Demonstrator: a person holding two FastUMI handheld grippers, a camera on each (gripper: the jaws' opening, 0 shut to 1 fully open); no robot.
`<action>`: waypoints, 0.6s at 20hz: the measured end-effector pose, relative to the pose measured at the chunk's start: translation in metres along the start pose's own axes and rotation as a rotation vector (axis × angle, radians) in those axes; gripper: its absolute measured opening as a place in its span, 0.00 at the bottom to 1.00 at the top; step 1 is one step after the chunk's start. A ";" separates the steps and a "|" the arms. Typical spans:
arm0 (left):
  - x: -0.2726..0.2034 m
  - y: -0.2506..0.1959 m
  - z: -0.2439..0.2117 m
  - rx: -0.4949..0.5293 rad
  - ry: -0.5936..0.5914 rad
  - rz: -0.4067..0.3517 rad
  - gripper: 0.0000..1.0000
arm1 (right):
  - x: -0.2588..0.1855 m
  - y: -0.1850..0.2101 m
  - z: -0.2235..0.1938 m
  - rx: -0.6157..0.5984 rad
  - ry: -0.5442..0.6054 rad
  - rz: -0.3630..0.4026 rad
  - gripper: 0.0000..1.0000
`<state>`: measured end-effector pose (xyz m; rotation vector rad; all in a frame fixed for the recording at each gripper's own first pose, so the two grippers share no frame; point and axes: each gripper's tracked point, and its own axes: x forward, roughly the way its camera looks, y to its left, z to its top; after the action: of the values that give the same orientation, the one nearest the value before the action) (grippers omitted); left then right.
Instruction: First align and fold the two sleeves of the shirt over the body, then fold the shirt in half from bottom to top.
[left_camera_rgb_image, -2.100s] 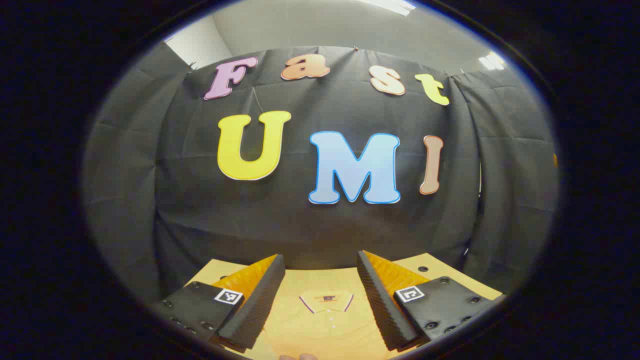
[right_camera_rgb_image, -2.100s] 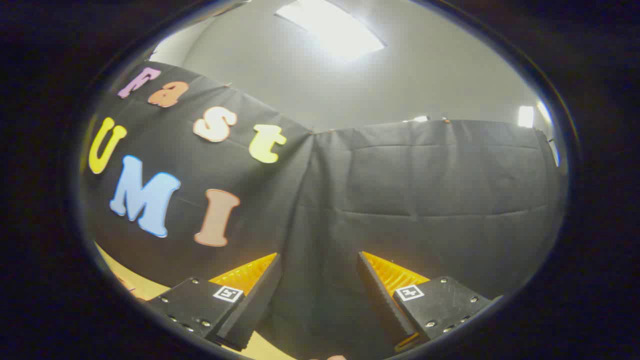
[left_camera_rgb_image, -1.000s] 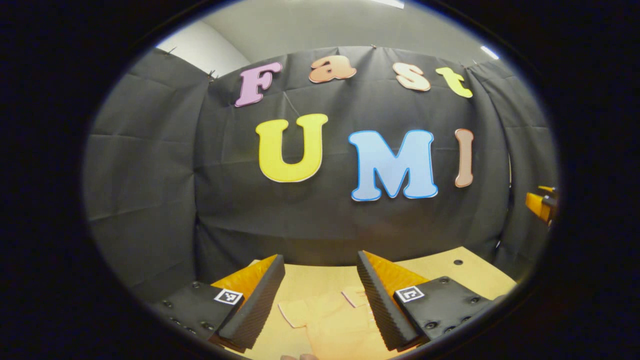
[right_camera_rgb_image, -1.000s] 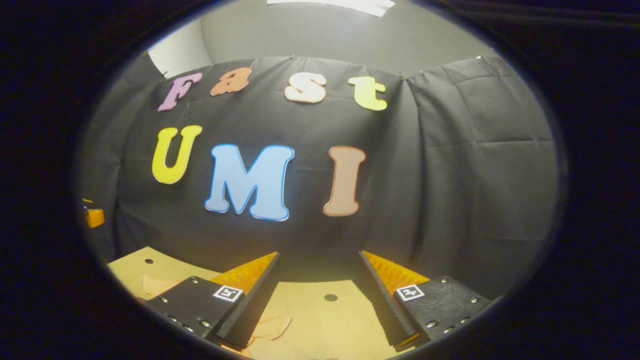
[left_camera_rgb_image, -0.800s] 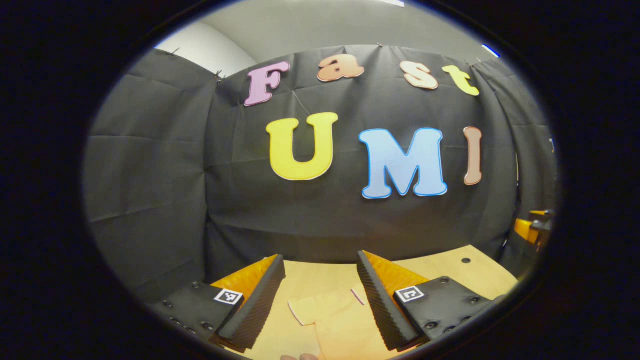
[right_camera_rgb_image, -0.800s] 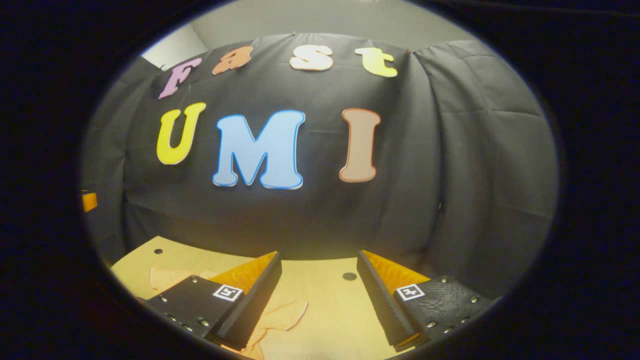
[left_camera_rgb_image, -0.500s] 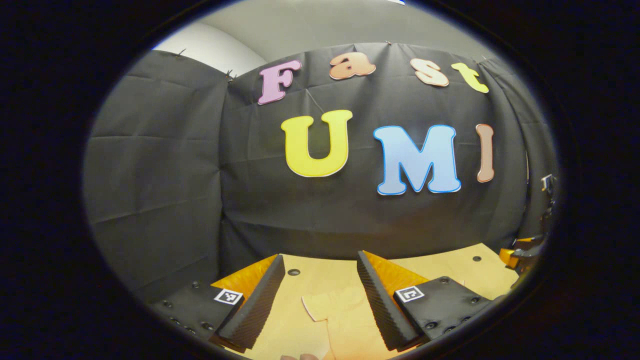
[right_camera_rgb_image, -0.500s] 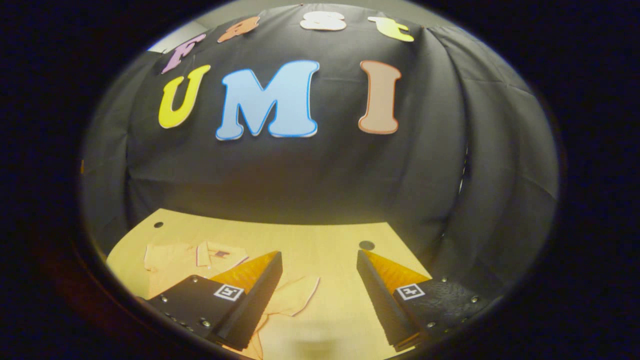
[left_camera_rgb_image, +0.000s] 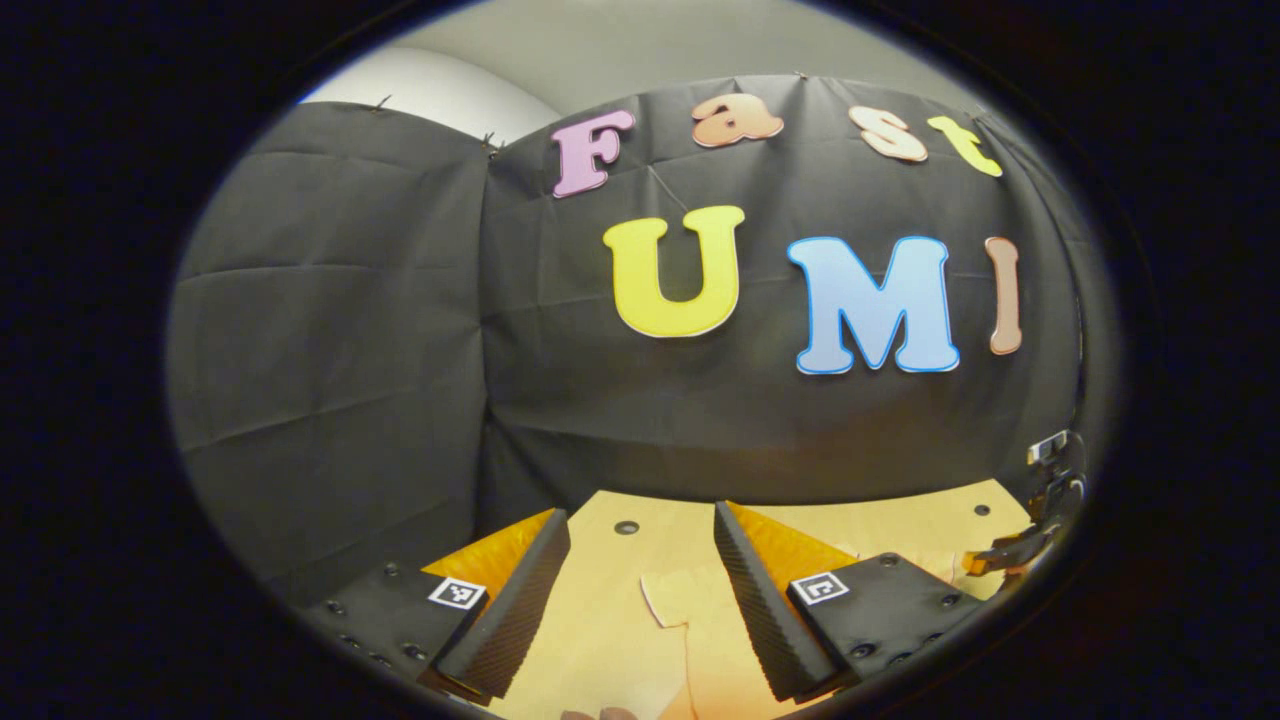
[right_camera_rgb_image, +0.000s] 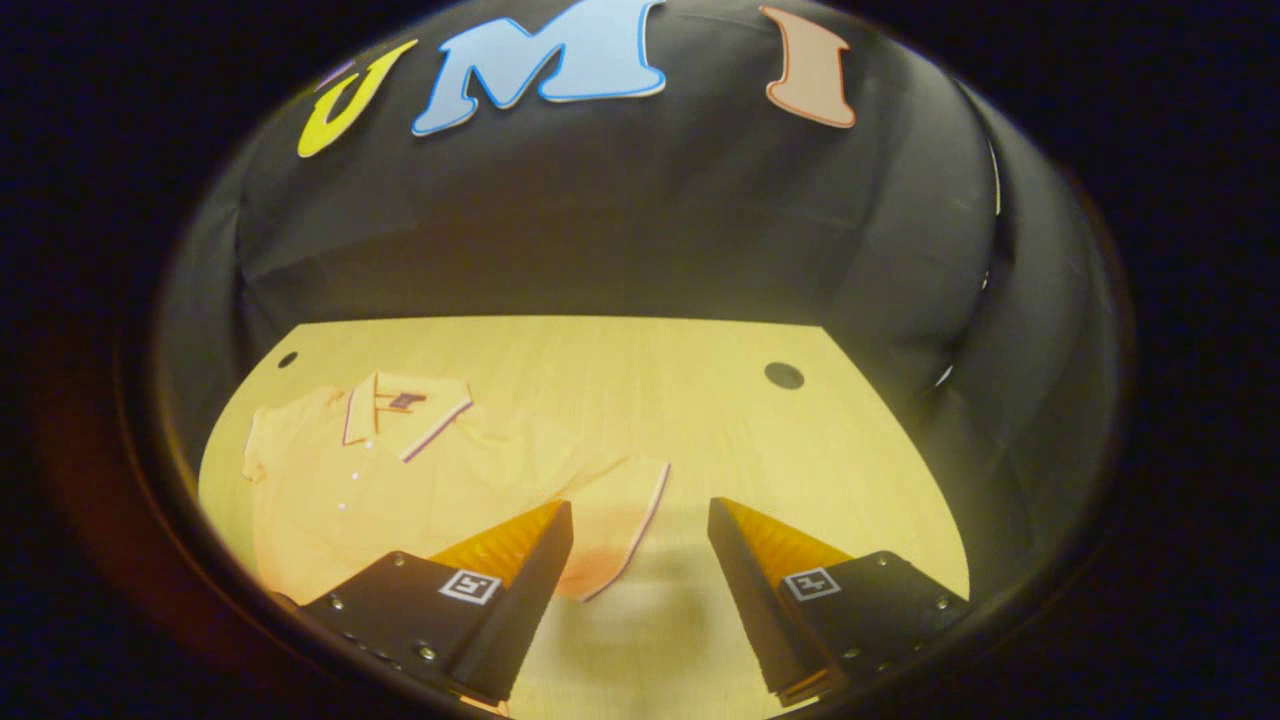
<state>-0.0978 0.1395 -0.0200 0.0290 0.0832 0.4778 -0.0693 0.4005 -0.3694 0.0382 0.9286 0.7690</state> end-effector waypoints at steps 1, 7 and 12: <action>0.000 0.002 -0.001 0.000 0.005 0.009 0.94 | 0.008 0.001 -0.006 0.003 0.025 0.002 0.87; -0.004 0.019 -0.012 0.002 0.034 0.067 0.94 | 0.043 0.014 -0.038 0.033 0.153 0.035 0.78; -0.006 0.024 -0.016 0.006 0.052 0.099 0.94 | 0.057 0.022 -0.053 0.028 0.220 0.049 0.75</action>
<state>-0.1151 0.1586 -0.0340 0.0269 0.1342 0.5774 -0.1011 0.4368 -0.4351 0.0003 1.1507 0.8163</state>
